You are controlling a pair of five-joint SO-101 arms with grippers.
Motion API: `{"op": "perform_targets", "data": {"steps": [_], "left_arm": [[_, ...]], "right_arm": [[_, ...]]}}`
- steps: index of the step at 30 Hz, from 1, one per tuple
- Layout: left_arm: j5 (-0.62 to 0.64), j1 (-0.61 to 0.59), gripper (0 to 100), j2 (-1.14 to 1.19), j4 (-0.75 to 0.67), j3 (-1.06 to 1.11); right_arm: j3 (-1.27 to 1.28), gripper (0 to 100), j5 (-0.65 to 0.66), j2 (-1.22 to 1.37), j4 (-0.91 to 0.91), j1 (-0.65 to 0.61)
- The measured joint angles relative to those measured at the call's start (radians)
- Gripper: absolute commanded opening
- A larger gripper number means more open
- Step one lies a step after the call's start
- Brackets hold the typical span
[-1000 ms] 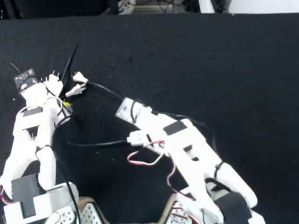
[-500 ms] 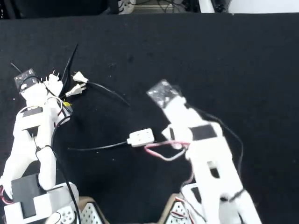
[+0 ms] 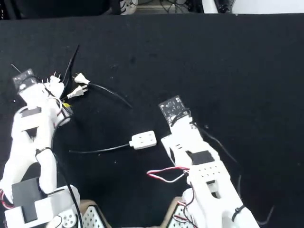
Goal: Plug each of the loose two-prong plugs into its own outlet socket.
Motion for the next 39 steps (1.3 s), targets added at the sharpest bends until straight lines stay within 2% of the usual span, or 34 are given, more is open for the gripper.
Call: {"op": "perform_targets", "data": {"steps": [2, 6, 12, 16, 21, 25, 31, 39], "left_arm": [[-0.005, -0.009, 24, -0.021, 0.095, -0.081], [-0.12, -0.011, 24, -0.034, 0.264, -0.269], [-0.328, -0.014, 24, 0.057, 0.37, -0.462], [-0.42, -0.012, 24, 0.204, 0.394, -0.529], [-0.434, -0.002, 24, 0.342, 0.443, -0.641], [-0.451, 0.064, 24, 0.42, 0.448, -0.724], [-0.559, 0.155, 24, 0.597, 0.436, -0.85], [-0.626, 0.16, 24, 0.786, 0.436, -1.019]], "right_arm": [[0.0, 31.0, 0.0, 0.0, -0.003, 0.0], [0.0, 31.0, 0.0, 0.0, -0.003, -0.002], [0.0, 31.0, 0.0, 0.0, -0.003, -0.002], [0.0, 31.0, 0.0, 0.0, -0.005, -0.002], [0.0, 31.0, 0.0, 0.0, -0.005, -0.002], [0.0, 31.0, 0.0, 0.0, -0.005, -0.002], [0.0, 31.0, 0.0, 0.0, -0.005, -0.002], [0.0, 31.0, 0.0, 0.0, -0.005, -0.002]]}}
